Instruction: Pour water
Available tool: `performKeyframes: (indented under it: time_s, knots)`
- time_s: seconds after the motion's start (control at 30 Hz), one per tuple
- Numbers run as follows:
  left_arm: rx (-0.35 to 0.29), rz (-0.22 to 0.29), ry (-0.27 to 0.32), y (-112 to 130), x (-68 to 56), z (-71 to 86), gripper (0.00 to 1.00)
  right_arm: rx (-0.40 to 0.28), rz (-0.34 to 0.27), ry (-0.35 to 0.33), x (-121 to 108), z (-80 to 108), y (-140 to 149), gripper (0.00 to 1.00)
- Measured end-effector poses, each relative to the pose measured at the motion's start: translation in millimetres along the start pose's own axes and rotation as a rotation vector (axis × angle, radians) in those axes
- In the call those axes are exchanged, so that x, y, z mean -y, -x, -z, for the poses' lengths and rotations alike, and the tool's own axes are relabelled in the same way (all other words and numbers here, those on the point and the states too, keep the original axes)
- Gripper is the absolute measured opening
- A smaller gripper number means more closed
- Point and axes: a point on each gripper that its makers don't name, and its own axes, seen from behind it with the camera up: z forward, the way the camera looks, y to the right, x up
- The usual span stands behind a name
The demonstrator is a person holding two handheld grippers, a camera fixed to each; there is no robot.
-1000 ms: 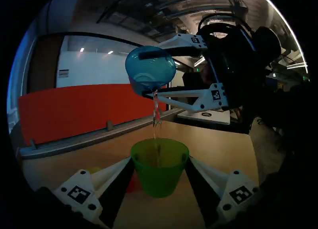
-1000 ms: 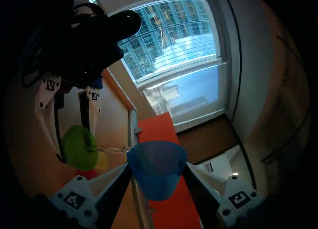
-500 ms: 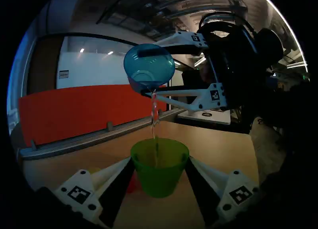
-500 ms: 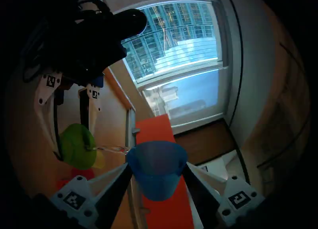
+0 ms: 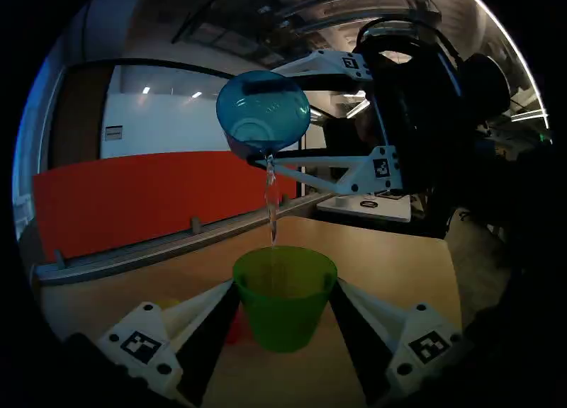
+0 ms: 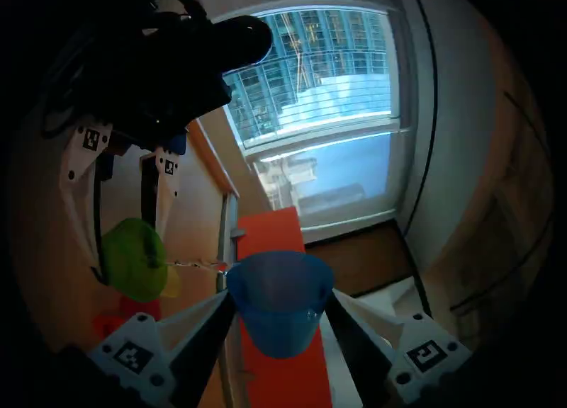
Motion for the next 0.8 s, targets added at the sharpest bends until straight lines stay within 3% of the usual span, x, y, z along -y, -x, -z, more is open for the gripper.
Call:
performKeyframes:
  time_s: [0.8]
  knots:
    - [-0.003, 0.001, -0.009, 0, 4.2, 0.3, 0.85, -0.001, 0.118, 0.037, -13, -4.2, -4, 0.87]
